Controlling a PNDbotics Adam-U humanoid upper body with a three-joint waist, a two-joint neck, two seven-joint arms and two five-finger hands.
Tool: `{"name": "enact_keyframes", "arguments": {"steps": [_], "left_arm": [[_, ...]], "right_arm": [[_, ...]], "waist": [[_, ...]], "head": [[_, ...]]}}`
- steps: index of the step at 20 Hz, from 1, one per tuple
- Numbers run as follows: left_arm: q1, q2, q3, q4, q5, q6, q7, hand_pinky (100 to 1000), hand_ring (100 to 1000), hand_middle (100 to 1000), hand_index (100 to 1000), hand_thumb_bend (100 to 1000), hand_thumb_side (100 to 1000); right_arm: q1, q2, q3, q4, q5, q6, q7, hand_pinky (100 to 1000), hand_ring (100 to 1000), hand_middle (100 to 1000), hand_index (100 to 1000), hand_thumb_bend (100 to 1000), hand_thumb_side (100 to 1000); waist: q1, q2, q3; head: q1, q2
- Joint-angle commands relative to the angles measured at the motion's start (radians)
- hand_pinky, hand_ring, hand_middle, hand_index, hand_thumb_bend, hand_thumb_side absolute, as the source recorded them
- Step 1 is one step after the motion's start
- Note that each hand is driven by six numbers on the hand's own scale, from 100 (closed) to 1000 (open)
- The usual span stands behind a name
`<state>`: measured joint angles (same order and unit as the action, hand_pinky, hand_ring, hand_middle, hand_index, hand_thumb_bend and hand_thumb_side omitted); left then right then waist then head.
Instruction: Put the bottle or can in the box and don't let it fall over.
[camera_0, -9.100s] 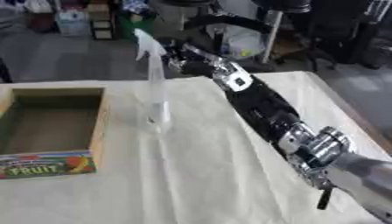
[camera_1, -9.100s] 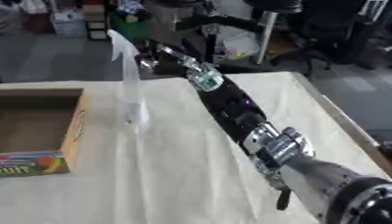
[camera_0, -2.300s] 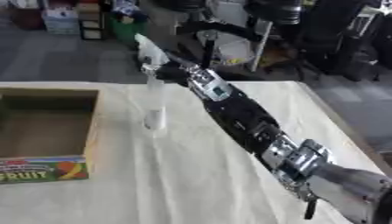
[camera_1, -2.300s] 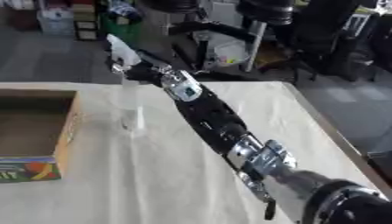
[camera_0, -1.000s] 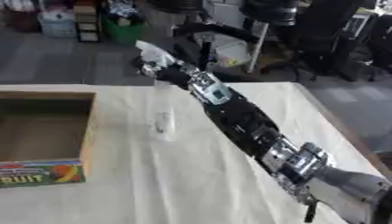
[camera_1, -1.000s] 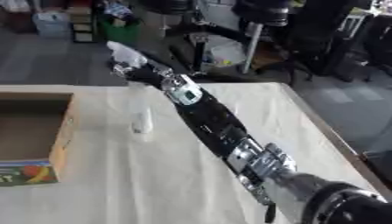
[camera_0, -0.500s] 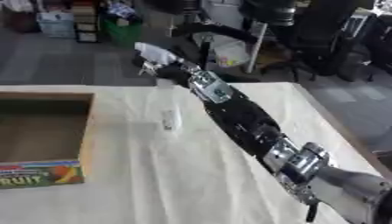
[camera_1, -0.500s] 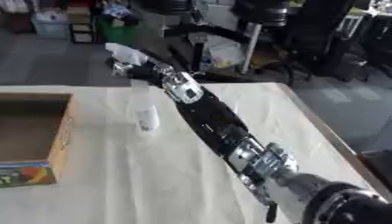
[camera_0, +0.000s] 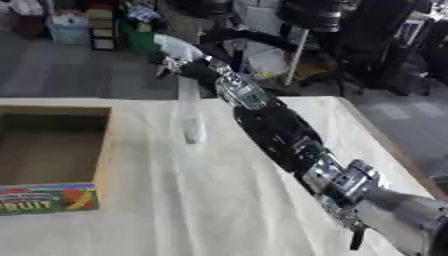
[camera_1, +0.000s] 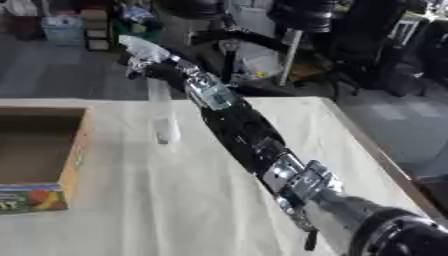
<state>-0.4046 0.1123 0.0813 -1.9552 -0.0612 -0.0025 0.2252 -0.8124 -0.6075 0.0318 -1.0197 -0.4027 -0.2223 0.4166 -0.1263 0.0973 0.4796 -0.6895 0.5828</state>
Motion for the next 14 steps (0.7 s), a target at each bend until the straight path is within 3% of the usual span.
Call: {"name": "enact_keyframes", "arguments": {"steps": [1, 7, 14], "left_arm": [[-0.019, 0.024, 0.007, -0.038, -0.013, -0.004, 0.004, 701, 720, 591, 799, 517, 578], [-0.075, 0.03, -0.003, -0.045, -0.022, -0.036, -0.005, 695, 714, 593, 802, 512, 585], [-0.16, 0.028, -0.016, -0.045, 0.003, -0.103, -0.031, 699, 710, 599, 806, 491, 595]], "right_arm": [[-0.034, -0.049, -0.007, -0.06, -0.073, 0.027, 0.007, 690, 887, 641, 484, 100, 470], [-0.077, -0.064, -0.012, -0.15, -0.209, 0.065, -0.025, 689, 863, 620, 473, 100, 470], [-0.103, -0.081, -0.015, -0.186, -0.423, 0.052, -0.14, 684, 814, 571, 441, 100, 470]], "waist": [[0.001, -0.016, 0.015], [-0.019, 0.003, 0.106], [-0.038, 0.026, 0.188]], "head": [[-0.005, -0.027], [-0.054, -0.067], [-0.125, -0.114]]}}
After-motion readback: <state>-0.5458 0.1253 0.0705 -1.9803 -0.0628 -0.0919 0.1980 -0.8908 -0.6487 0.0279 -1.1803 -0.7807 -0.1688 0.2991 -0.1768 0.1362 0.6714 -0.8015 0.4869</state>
